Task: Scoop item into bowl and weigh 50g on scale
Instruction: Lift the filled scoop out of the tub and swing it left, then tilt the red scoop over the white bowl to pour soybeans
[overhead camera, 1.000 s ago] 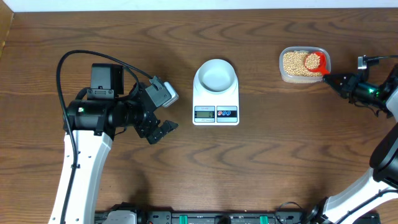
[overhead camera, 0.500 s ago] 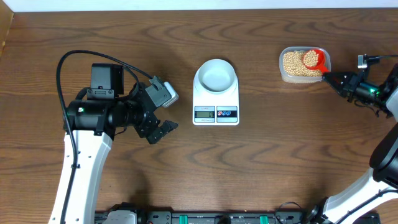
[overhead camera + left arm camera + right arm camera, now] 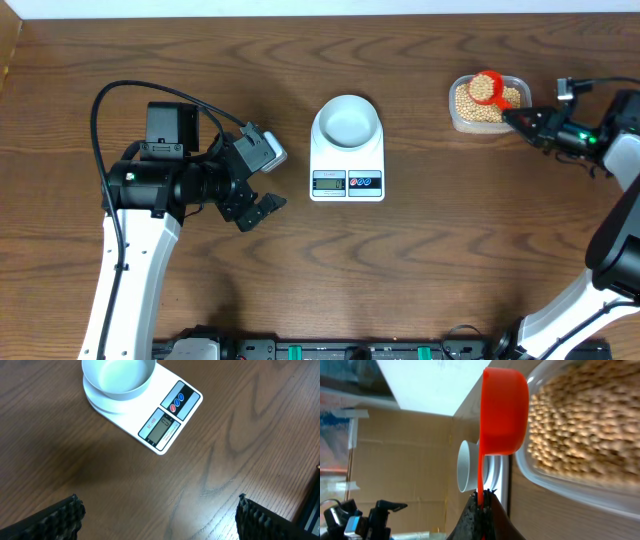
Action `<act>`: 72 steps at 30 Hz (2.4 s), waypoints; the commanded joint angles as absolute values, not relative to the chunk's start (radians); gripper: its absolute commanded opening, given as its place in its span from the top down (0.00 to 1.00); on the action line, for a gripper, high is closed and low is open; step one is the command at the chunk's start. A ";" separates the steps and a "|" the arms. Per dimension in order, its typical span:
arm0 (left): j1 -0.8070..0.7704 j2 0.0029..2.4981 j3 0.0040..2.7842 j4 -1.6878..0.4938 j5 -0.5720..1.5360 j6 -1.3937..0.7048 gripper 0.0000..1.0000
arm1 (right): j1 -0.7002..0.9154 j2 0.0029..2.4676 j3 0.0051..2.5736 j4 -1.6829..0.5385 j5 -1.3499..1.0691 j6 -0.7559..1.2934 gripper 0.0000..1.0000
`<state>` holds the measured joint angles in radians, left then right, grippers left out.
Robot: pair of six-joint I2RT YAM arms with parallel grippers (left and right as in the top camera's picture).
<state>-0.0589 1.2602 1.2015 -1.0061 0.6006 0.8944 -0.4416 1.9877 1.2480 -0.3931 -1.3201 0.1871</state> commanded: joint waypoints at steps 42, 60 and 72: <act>-0.054 1.254 1.229 -1.008 0.617 0.893 0.01 | 0.046 1.993 1.242 -0.057 -1.352 0.137 0.99; -0.054 1.254 1.229 -1.008 0.617 0.893 0.01 | 0.073 1.993 1.242 -0.153 -1.193 -0.151 0.99; -0.054 1.254 1.229 -1.008 0.617 0.893 0.01 | 0.077 1.993 1.242 -0.153 -1.102 -0.224 0.99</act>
